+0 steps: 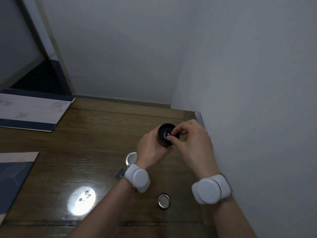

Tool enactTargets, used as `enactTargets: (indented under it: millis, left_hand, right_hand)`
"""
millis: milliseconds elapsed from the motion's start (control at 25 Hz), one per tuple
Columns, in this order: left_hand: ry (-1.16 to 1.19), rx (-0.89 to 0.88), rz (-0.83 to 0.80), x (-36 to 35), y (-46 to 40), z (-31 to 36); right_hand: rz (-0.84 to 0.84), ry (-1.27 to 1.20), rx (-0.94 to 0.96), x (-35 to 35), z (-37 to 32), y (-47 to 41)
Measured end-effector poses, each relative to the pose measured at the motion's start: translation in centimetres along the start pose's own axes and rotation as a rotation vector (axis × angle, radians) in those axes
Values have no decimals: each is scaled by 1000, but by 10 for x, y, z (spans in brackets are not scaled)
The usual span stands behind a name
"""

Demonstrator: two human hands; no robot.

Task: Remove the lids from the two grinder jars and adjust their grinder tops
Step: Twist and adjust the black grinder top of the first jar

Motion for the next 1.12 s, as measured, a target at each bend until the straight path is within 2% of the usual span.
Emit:
enactTargets:
  millis: [400, 600, 760, 1000, 1120]
  left_hand:
    - [91, -61, 158, -3, 10, 8]
    - [106, -28, 168, -7, 16, 5]
    - [130, 37, 103, -16, 21, -5]
    - [198, 104, 9, -45, 44, -47]
    - [155, 142, -46, -59, 50, -69]
  right_hand:
    - [165, 1, -65, -1, -11, 13]
    - [171, -14, -84, -9, -10, 25]
    - [76, -85, -75, -16, 3, 26]
    - [-229, -64, -76, -43, 27, 44]
    - [-222, -6, -62, -64, 41, 50]
Point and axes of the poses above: each hand's wrist, its own y-axis away from the middle knuckle, its own x-axis out of the back of the hand, z = x × y, the point moved 2 cm from there along -y, towards the middle knuckle, and after that the axes turned 8 degrees about y, right-handed, at the moved point
